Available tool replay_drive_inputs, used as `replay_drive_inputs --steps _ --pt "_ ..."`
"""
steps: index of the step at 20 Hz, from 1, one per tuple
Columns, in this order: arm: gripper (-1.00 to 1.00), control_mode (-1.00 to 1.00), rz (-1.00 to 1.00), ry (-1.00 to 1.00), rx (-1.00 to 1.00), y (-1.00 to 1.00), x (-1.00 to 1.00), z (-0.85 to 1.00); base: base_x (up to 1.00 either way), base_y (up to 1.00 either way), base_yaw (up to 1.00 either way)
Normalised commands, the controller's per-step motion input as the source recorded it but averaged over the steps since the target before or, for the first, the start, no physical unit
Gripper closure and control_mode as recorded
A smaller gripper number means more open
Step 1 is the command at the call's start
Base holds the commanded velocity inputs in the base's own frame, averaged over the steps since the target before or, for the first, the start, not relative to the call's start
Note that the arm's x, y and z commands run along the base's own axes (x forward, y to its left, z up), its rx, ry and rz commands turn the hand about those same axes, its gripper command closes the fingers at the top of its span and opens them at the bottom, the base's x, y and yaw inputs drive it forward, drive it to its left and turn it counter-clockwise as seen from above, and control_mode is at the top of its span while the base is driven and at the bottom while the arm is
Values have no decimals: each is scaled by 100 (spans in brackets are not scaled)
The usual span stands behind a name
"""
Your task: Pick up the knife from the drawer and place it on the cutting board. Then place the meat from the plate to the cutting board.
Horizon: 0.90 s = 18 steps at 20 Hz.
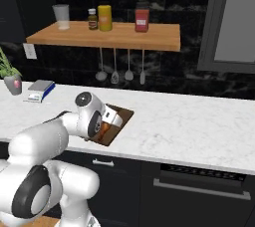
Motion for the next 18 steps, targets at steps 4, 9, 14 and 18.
replay_drive_inputs --steps 4,9,14,18 --pt "100 -100 -5 1 0 13 34 -5 0 0 0" --pt "100 -100 -5 4 2 1 22 -4 0 0 0" --pt "100 -100 -5 11 5 0 38 -19 0 0 0" --pt "100 -100 -4 17 3 0 58 -24 0 0 0"
